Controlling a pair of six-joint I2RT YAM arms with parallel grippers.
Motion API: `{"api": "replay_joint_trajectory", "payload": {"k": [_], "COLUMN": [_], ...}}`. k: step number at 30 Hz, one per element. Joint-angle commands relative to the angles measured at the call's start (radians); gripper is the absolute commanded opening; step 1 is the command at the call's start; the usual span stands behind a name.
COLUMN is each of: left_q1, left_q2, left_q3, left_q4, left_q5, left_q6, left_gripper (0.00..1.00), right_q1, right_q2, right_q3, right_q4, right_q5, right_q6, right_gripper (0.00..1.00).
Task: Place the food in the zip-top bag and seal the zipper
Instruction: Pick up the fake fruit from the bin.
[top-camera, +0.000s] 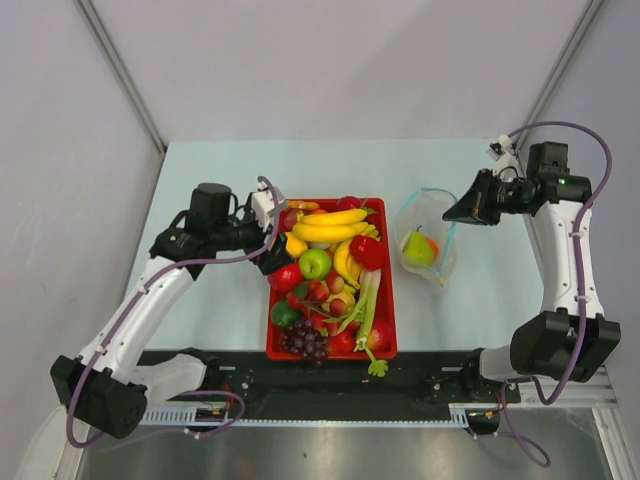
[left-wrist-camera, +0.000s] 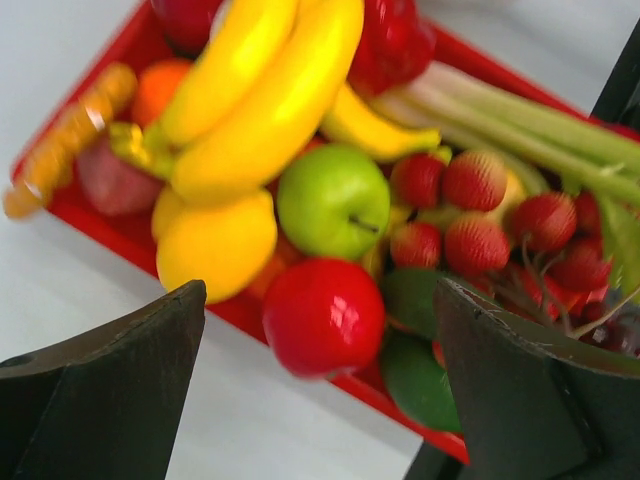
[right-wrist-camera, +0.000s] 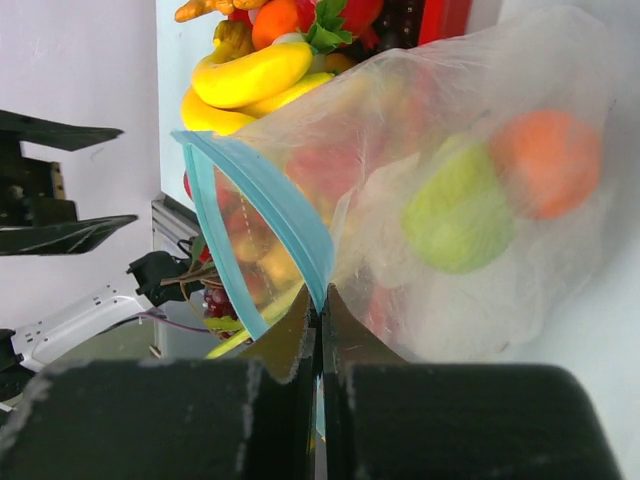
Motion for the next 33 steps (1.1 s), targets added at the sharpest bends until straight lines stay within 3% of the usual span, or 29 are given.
{"api": "replay_joint_trajectory", "payload": {"k": [1, 6, 21, 30, 33], "left_q1": [0.032, 0.035, 0.029, 0.006, 0.006], "left_q2": [-0.013, -0.003, 0.093, 0.106, 0.090], "left_q3": [-0.060, -0.122, -0.194, -0.203, -0.183], "left_q4": [-0.089, -0.016, 0.003, 0.049, 0.026], "left_q5": [0.028, -0.058, -0.100, -0.144, -0.134], "left_q6": [0.074, 0.002, -0.024, -0.053, -0.054], "left_gripper": [0.98, 0.98, 0.99, 0.87, 0.75], "right_q1": [0.002, 0.013, 0.025, 0.031, 0.033], "right_q2": [-0.003, -0.012, -0.020, -0.003, 0.000], "right_q3": [0.003, 0.003, -0.002, -0.002, 0.000], "right_q4": [0.013, 0.015, 0.018, 0.029, 0.032], "right_q5": [-0.019, -0.012, 0.018, 0.025, 0.027], "right_q6": [-0.010, -0.007, -0.002, 0.002, 0.002], "right_gripper": [0.00, 0.00, 0.00, 0.00, 0.00]}}
